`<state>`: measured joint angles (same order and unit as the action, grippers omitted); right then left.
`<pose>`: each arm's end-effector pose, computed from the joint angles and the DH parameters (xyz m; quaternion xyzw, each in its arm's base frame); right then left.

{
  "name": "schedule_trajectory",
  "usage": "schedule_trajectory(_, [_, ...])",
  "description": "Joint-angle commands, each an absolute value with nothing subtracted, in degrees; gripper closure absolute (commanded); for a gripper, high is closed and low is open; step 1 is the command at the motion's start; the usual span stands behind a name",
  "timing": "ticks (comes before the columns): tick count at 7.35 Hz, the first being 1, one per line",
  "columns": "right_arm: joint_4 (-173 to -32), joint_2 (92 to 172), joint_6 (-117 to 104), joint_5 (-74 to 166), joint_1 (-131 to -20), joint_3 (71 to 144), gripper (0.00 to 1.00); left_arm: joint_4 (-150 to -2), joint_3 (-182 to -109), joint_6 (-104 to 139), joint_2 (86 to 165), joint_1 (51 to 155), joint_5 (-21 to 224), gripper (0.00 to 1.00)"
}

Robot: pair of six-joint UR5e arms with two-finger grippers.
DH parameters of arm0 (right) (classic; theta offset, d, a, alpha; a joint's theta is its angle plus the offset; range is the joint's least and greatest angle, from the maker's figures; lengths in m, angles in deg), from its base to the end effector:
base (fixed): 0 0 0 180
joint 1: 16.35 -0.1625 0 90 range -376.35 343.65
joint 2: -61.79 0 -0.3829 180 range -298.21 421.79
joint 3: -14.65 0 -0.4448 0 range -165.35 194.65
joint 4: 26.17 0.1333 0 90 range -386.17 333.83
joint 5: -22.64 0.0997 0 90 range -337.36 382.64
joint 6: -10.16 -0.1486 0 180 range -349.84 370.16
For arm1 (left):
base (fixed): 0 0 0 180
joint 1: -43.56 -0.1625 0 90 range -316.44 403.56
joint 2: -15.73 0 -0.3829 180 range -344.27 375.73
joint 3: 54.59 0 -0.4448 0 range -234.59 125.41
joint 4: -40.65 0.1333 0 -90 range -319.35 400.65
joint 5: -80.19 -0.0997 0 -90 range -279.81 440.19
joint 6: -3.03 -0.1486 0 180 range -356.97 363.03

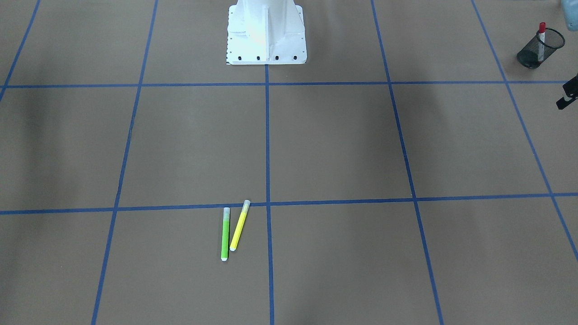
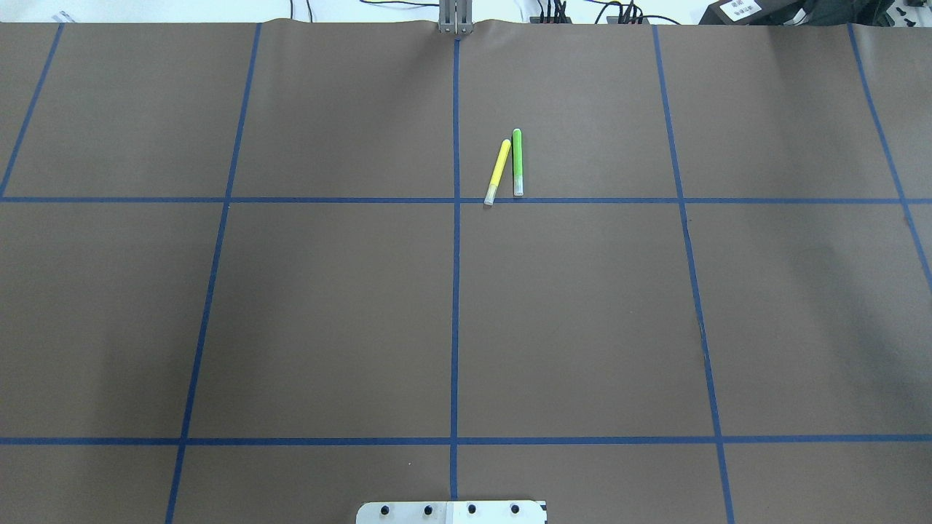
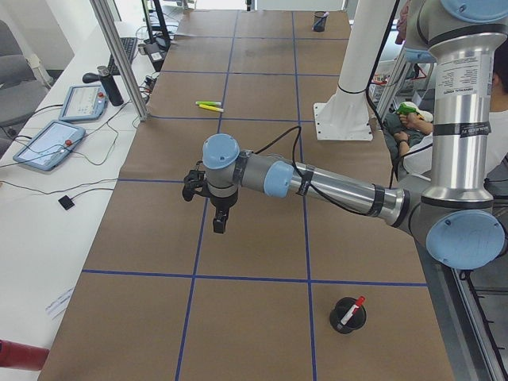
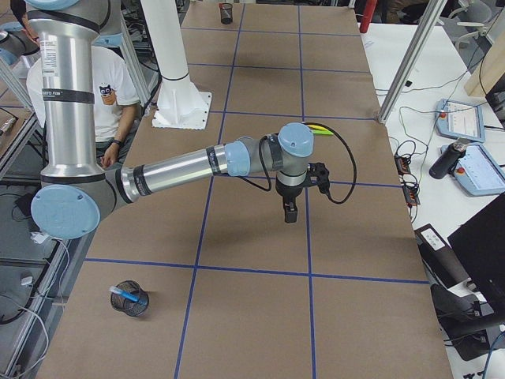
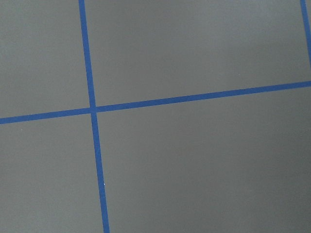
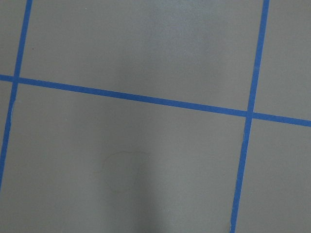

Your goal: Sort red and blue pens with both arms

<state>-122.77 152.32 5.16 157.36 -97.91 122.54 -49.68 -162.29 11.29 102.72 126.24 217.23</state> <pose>-0.0506 -0.5370 0.4978 0.0418 -0.3863 -0.0633 0.9193 0.0435 -0.5315 0.5040 0.0651 0.4082 0.0447 0.9095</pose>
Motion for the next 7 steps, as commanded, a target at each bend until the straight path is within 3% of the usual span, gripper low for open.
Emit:
schedule_trajectory(1, [-122.76, 152.32, 5.24, 157.55, -97.65, 122.75, 0.00, -49.79, -162.52, 11.20, 102.83, 126.18, 217.13, 0.00])
schedule_trajectory(7, [-122.76, 152.32, 5.06, 158.08, -97.65, 124.07, 0.00, -50.49, -162.87, 11.29, 102.91, 126.18, 216.95, 0.00])
